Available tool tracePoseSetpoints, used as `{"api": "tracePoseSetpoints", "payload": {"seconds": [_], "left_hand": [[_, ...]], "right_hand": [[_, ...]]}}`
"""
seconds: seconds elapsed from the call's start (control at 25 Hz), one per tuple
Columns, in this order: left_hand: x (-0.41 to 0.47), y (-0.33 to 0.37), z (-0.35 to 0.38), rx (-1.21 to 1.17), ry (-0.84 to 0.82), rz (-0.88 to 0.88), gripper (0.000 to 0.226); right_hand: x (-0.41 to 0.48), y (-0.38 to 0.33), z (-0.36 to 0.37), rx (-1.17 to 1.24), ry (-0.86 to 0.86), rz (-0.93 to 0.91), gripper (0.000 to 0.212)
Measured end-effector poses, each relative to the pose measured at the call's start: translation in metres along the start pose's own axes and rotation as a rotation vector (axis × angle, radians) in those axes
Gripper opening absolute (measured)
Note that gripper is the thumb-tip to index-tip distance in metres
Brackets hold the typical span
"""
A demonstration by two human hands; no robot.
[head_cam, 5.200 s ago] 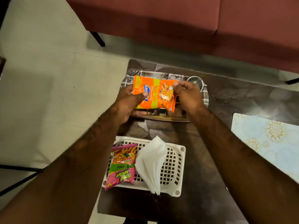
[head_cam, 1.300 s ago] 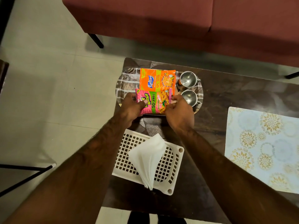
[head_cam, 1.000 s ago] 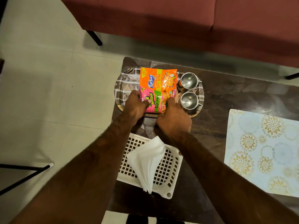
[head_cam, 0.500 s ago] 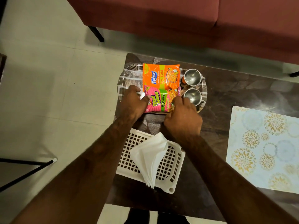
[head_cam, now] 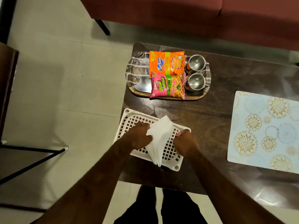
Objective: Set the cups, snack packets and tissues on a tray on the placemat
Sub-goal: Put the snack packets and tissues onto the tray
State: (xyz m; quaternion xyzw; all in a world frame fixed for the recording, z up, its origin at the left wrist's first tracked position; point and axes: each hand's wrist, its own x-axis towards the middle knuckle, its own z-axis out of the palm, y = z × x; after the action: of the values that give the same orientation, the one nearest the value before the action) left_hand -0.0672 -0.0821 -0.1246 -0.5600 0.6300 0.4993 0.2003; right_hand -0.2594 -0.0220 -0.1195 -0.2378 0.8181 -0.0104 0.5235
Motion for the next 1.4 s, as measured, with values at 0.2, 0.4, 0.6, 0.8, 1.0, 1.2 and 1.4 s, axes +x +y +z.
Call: {"api": "tracePoseSetpoints", "payload": {"seconds": [0.2, 0.4, 0.6, 0.8, 1.0, 1.2, 1.4], "left_hand": [[-0.006, 0.002, 0.016, -0.193, 0.108, 0.010, 0.054], [0.001, 0.001, 0.018, -0.160, 0.069, 0.031, 0.053], [0.002, 0.001, 0.029, -0.313, 0.080, 0.107, 0.040], [-0.007, -0.003, 0.018, -0.540, 0.192, 0.043, 0.064], [-0.018, -0.006, 0.000, -0.975, -0.061, -0.042, 0.044], [-0.025, -0.003, -0.013, -0.962, 0.091, 0.018, 0.023], [-0.028, 0.000, -0.025, -0.795, 0.055, 0.100, 0.026]], "right_hand": [[-0.002, 0.010, 0.036, 0.266, -0.123, 0.082, 0.051], [-0.002, 0.006, 0.054, 0.455, -0.119, 0.005, 0.046], [-0.002, 0.009, 0.050, 0.583, -0.142, -0.084, 0.029], [-0.007, 0.007, 0.035, 0.666, -0.268, -0.160, 0.030], [-0.012, -0.012, 0.022, 0.715, -0.397, -0.239, 0.038], [-0.014, -0.032, 0.019, 0.694, -0.379, -0.256, 0.029], [-0.017, -0.046, 0.020, 0.638, -0.321, -0.261, 0.016]]}}
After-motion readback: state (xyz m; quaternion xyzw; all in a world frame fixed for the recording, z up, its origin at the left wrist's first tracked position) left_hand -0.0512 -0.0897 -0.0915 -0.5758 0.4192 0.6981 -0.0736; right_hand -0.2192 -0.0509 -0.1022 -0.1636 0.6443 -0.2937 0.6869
